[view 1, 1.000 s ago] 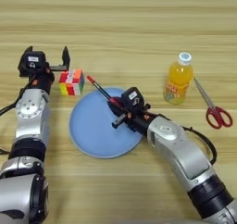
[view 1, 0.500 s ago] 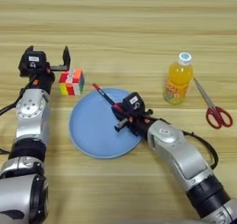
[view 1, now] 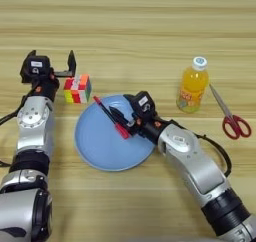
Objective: Move the objects on the table
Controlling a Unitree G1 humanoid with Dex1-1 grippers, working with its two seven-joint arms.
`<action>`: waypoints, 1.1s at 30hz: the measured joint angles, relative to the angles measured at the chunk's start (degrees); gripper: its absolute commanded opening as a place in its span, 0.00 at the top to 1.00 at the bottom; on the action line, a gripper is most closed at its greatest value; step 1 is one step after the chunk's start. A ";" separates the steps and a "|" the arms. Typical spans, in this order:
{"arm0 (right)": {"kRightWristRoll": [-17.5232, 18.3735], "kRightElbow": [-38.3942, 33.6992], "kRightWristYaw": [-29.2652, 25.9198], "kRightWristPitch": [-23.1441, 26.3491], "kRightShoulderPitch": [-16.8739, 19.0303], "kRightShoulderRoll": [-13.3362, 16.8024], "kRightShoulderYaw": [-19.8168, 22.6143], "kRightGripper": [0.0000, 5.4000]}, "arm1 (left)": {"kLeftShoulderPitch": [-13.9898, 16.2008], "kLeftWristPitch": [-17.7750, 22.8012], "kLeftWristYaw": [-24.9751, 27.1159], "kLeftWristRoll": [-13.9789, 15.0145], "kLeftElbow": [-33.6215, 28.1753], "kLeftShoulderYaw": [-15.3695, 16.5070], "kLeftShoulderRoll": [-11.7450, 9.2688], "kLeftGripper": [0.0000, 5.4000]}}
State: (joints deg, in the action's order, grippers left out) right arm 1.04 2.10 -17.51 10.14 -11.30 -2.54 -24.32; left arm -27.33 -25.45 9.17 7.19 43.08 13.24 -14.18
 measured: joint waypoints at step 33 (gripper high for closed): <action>-2.71 -9.65 6.84 -4.77 -6.49 5.53 17.45 0.01 | 0.06 0.01 -0.03 -0.05 -0.15 -0.26 0.00 0.00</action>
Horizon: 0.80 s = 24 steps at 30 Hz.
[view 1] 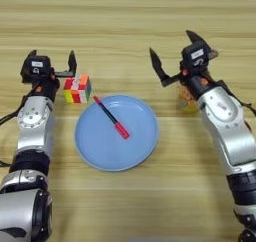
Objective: Move the objects on the table
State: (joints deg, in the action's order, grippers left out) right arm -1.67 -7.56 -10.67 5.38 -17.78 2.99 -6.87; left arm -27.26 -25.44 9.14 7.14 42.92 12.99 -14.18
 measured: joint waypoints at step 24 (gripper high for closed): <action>2.73 8.18 1.57 0.69 0.32 2.95 6.59 0.01 | 0.00 0.38 -0.02 -0.03 0.02 -0.03 -0.01 0.00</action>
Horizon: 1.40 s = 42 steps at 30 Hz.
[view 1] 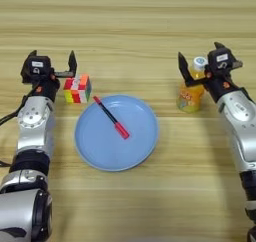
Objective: Move the objects on the table
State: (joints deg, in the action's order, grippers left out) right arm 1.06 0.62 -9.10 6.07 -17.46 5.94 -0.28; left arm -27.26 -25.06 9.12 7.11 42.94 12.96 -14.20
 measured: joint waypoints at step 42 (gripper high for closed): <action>1.14 7.19 -1.51 2.61 0.59 0.09 -0.26 0.29 | 0.00 2.23 -0.97 -0.50 0.12 -0.75 -0.08 0.00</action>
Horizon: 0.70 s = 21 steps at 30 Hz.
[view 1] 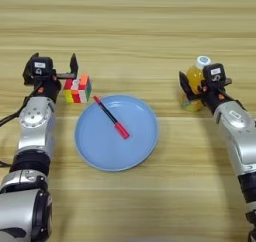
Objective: Move the objects on the table
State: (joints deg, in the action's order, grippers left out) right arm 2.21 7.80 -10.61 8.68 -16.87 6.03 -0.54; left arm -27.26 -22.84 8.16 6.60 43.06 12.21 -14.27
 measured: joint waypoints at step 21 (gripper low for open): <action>2.15 -3.72 2.15 -0.67 -0.32 1.06 5.82 0.35 | 0.00 0.00 0.01 0.01 0.09 0.00 -0.01 0.00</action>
State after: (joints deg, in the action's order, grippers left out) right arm 4.35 4.08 -8.47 8.01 -17.19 7.09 5.27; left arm -27.27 -22.84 8.16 6.62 43.15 12.20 -14.28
